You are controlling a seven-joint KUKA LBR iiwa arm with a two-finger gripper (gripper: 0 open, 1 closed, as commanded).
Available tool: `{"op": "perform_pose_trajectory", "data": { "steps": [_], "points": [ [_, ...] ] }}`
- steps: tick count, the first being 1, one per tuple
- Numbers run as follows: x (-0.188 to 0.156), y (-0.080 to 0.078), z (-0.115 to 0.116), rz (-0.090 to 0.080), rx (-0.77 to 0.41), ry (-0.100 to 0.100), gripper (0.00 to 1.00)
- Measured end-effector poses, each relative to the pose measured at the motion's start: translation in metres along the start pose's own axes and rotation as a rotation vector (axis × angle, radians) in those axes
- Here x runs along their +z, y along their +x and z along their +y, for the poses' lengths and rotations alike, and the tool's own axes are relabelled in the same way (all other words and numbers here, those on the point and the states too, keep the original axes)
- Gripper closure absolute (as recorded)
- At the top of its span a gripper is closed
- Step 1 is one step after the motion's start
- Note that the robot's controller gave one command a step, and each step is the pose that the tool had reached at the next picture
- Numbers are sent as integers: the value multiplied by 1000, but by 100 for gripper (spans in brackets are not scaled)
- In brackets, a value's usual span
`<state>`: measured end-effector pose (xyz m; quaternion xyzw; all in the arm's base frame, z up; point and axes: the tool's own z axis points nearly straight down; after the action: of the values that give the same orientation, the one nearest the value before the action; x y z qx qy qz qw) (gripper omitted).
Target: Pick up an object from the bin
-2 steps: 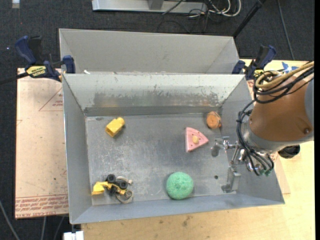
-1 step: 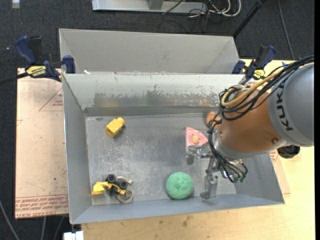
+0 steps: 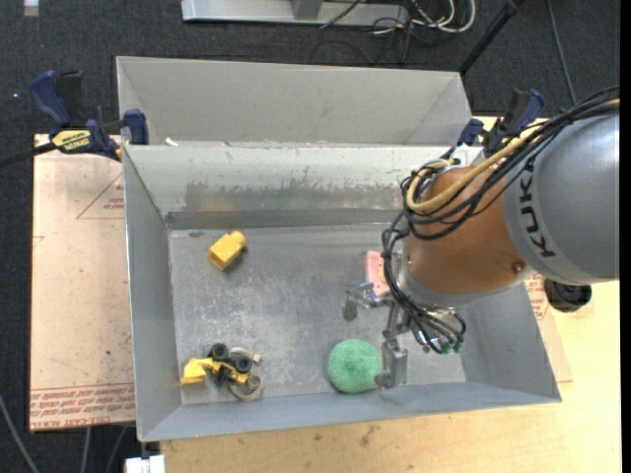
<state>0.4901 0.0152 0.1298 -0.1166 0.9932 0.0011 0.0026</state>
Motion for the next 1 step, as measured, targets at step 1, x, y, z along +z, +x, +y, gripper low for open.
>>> {"op": "perform_pose_trajectory", "data": {
  "steps": [1],
  "points": [
    [12, -6, 23, 5, -115, 1, 0]
  ]
}}
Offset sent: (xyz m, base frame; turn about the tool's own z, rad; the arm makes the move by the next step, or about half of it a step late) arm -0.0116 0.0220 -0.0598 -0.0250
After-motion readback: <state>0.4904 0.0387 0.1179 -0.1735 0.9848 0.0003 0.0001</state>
